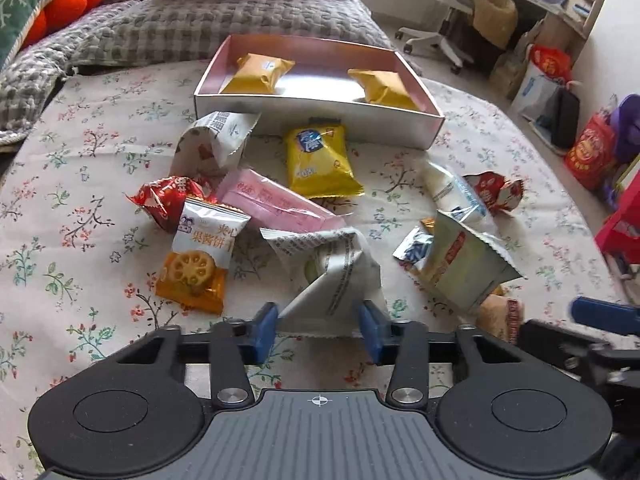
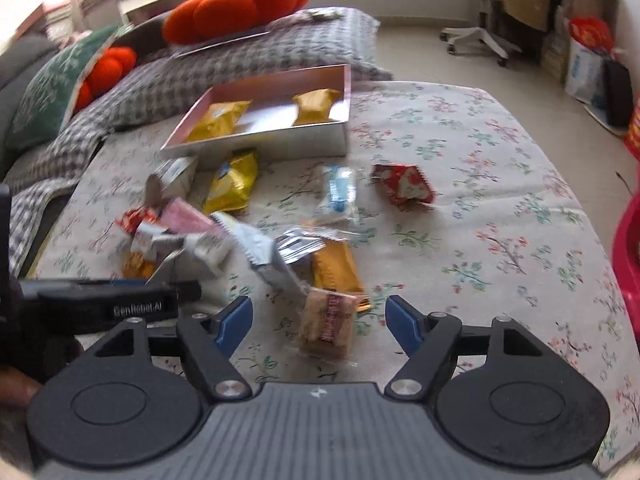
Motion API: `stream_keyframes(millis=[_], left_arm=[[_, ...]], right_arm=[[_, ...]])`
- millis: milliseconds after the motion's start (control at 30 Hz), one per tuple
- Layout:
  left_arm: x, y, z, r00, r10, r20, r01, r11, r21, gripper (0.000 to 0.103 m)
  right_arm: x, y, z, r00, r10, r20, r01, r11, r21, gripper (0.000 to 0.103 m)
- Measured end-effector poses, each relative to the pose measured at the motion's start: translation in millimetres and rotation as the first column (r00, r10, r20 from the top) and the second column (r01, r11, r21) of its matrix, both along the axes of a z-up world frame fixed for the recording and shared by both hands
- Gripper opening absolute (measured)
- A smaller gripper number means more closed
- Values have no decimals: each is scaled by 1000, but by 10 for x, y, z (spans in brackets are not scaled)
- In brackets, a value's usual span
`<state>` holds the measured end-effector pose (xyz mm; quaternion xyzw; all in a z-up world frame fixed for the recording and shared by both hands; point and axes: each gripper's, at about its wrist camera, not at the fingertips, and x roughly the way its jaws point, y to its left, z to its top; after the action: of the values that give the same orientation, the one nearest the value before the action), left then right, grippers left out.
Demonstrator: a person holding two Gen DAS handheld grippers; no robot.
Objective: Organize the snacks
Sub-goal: 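Grasp the white-silver packet with the left gripper while the right grasps a white wrapper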
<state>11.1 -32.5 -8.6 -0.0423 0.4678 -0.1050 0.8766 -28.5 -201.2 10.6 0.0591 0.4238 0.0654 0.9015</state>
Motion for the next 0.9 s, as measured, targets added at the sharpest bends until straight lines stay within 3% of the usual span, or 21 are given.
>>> stream_keyframes(millis=[233, 300, 367, 433, 533, 633, 667, 900], left_arm=[[2, 118, -15, 999, 35, -25, -38, 995, -89, 22], [-1, 137, 34, 999, 45, -14, -46, 992, -116, 31], [26, 133, 75, 998, 61, -6, -62, 989, -137, 59], [80, 98, 95, 997, 75, 0, -74, 987, -142, 74], [231, -41, 6, 998, 63, -19, -64, 992, -107, 75], [380, -118, -151, 993, 103, -59, -106, 993, -46, 67], [392, -93, -177, 992, 110, -65, -114, 990, -76, 53], [192, 5, -97, 997, 65, -34, -69, 991, -115, 48]], right_arm=[[27, 51, -11, 999, 34, -15, -34, 999, -11, 72], [34, 47, -7, 1000, 23, -9, -23, 1000, -8, 74], [44, 34, -10, 1000, 9, -8, -9, 1000, 0, 75], [43, 24, -15, 1000, 2, -10, -2, 1000, 4, 75], [47, 24, -27, 1000, -6, -10, 6, 1000, 6, 76], [58, 53, -47, 1000, 1, -18, -1, 1000, -2, 76], [52, 66, -45, 1000, 6, -16, -6, 1000, -10, 76], [59, 134, -26, 999, 49, 5, -49, 999, -21, 73]])
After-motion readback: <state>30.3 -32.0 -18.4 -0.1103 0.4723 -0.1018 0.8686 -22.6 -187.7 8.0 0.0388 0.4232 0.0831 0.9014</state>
